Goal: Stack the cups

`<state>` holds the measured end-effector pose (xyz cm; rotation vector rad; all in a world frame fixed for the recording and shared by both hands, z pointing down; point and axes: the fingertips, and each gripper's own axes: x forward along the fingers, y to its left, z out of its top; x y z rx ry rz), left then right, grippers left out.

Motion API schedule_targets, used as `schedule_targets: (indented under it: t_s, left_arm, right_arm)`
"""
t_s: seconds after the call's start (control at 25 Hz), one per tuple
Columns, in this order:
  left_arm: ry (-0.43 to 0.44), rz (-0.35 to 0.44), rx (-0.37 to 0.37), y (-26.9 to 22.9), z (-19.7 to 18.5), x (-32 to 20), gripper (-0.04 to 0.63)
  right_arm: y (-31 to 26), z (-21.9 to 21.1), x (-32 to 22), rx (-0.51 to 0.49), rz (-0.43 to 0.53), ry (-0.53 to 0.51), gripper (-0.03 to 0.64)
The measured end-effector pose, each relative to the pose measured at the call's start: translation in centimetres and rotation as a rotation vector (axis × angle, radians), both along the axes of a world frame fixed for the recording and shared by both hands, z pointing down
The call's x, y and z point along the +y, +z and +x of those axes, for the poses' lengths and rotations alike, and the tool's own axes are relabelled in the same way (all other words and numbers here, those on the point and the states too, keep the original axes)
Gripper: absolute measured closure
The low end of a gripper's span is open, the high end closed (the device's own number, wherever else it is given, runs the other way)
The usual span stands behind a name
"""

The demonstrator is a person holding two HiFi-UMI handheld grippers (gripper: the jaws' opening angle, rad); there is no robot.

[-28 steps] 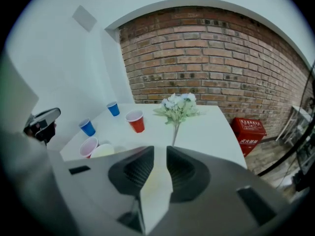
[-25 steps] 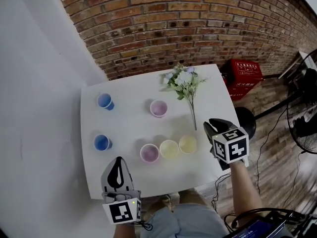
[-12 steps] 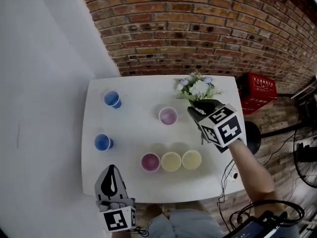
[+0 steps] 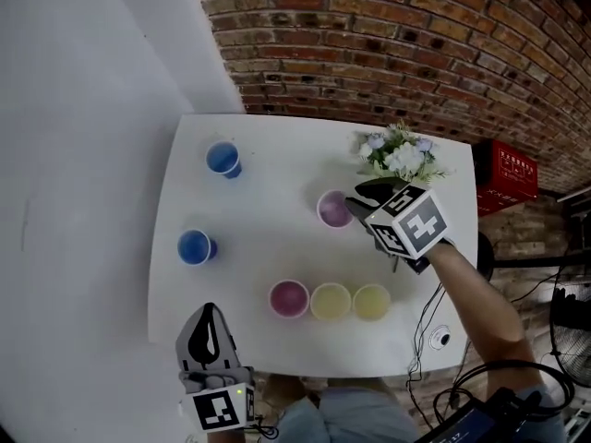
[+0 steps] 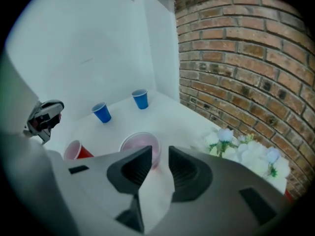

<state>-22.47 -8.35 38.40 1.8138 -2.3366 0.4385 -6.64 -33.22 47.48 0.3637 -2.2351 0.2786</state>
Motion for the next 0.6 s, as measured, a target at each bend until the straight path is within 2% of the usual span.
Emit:
schedule_targets:
  t_s: [0.2, 0.32, 0.6]
  left_arm:
    - [-0.01, -0.009, 0.001, 0.5, 0.1, 0.1, 0.586]
    - [-0.013, -0.014, -0.005, 0.5, 0.1, 0.2, 0.586]
    - [-0.034, 0.006, -0.023, -0.6, 0.8, 0.9, 0.586]
  right_arm:
    - [1.5, -0.6, 0.0, 0.042, -0.019, -0.029, 0.518]
    - [2.0, -0.8, 0.0, 0.056, -0.024, -0.046, 0.569]
    - [-0.9, -1.1, 1.1, -0.005, -0.091, -0.048, 0.583]
